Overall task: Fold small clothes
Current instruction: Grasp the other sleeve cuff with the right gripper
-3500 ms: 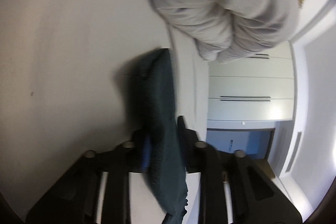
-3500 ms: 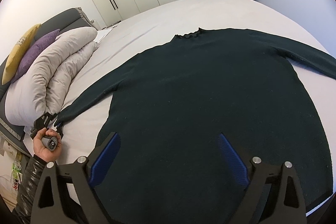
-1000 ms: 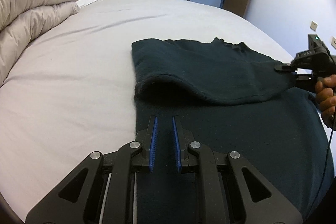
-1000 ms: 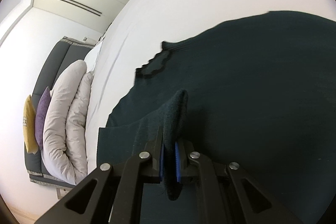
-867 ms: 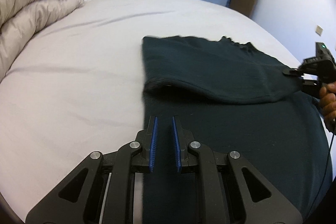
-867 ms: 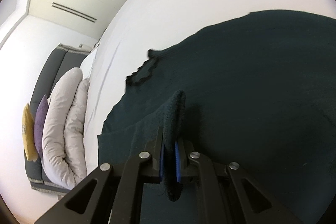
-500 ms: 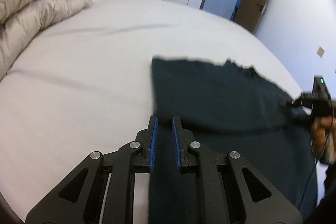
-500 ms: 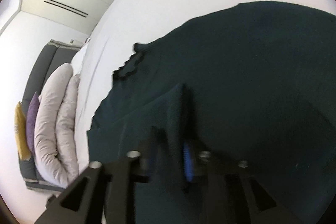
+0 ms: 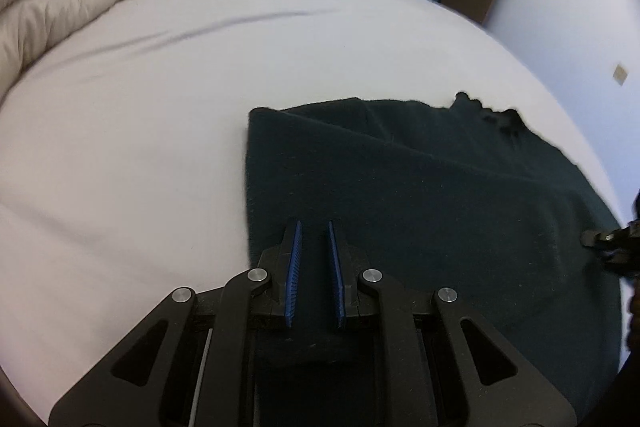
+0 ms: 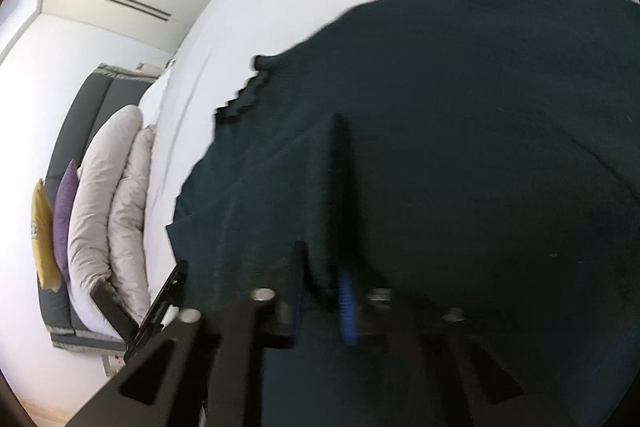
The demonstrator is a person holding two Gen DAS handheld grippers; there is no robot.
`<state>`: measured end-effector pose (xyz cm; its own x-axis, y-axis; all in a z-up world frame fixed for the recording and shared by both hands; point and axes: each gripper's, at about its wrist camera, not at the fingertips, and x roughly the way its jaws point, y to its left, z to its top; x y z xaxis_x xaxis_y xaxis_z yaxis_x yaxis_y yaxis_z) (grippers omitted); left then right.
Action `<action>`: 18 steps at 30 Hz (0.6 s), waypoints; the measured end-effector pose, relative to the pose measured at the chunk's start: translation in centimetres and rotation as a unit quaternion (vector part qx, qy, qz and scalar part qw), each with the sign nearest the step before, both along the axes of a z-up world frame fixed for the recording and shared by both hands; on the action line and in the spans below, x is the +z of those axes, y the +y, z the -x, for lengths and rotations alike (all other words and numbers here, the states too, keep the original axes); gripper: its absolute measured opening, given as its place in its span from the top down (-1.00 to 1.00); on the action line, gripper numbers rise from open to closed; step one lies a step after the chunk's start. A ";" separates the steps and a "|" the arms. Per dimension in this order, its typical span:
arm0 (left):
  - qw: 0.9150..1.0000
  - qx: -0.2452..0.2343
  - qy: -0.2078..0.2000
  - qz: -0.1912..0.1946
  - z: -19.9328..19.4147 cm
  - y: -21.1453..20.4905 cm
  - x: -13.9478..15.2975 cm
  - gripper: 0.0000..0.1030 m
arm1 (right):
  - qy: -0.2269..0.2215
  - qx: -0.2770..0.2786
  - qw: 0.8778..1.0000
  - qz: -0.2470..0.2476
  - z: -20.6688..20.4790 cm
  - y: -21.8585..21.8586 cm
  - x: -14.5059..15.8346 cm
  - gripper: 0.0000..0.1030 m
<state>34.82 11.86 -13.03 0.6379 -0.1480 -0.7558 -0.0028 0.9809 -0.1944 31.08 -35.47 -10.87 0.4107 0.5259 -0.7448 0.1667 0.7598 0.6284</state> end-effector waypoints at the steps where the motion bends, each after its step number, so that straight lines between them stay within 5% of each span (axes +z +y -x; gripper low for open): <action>1: 1.000 -0.006 -0.001 -0.011 0.0 -0.1 0.1 0.73 | -0.001 -0.005 1.000 -0.011 0.1 -0.3 -0.2 0.79; 10: 0.999 -0.014 -0.008 -0.030 0.6 -0.2 -0.2 0.73 | -0.022 -0.025 0.999 0.015 1.1 0.2 0.0 0.85; 16: 1.000 -0.013 -0.007 0.005 0.8 0.8 -0.7 0.73 | -0.023 -0.038 0.999 -0.010 1.0 -0.9 -0.6 0.85; 18: 1.000 -0.013 -0.010 -0.002 1.0 0.6 -0.8 0.73 | -0.022 -0.054 0.998 0.020 1.8 -1.1 0.5 0.80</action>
